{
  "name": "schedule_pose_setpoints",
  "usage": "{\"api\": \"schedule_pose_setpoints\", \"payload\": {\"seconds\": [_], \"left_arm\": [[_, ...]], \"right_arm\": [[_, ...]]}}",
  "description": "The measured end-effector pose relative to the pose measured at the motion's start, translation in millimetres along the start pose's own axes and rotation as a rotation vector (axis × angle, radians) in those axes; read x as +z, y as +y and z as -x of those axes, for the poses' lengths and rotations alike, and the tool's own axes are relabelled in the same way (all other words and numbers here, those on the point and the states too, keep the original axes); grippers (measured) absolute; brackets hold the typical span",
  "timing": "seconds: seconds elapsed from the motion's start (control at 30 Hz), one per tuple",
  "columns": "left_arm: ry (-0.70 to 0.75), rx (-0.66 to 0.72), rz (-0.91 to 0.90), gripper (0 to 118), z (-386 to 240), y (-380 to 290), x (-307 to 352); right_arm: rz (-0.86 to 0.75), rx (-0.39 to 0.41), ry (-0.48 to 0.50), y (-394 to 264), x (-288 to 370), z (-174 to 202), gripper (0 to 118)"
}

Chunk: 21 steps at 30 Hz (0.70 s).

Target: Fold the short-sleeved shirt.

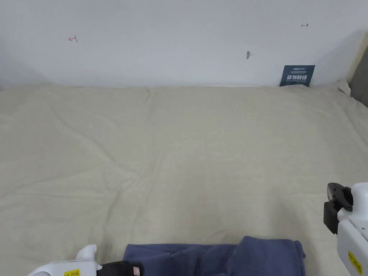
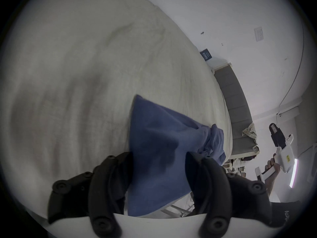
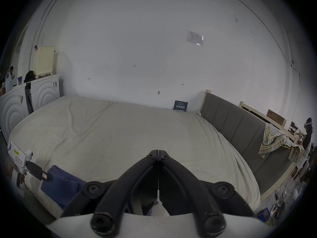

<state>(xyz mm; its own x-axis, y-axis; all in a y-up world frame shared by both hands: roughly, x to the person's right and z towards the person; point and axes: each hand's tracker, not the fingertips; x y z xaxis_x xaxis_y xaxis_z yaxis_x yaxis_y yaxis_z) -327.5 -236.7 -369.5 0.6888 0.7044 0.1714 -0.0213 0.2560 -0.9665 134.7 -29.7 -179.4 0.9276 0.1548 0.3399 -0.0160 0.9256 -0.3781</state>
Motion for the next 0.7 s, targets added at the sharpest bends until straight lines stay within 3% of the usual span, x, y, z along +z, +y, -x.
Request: {"api": "schedule_pose_setpoints", "payload": {"seconds": [0.07, 0.1, 0.13, 0.17, 0.27, 0.43, 0.7], "left_arm": [[0.003, -0.011, 0.011, 56, 2, -1, -6], [-0.002, -0.012, -0.008, 43, 3, -1, -7], [0.006, 0.002, -0.006, 21, 3, 0, -9], [0.018, 0.012, 0.0, 17, 5, -1, -12], [0.03, 0.002, -0.02, 15, -4, -6, -10], [0.166, -0.153, -0.057, 11, -41, -13, 4], [0.301, -0.196, -0.111, 11, -62, -10, 55]], "right_arm": [[0.009, 0.003, -0.005, -1, -1, -1, 0], [0.011, 0.003, -0.008, -1, -2, -2, 0], [0.013, 0.002, -0.01, -1, -2, -2, 0], [0.014, 0.001, -0.011, -2, -2, -2, 0], [0.017, 0.004, -0.017, -2, -2, -4, 0], [0.009, -0.006, -0.013, 0, -2, -6, 0], [-0.022, -0.023, 0.014, 4, 1, -9, 0]]}}
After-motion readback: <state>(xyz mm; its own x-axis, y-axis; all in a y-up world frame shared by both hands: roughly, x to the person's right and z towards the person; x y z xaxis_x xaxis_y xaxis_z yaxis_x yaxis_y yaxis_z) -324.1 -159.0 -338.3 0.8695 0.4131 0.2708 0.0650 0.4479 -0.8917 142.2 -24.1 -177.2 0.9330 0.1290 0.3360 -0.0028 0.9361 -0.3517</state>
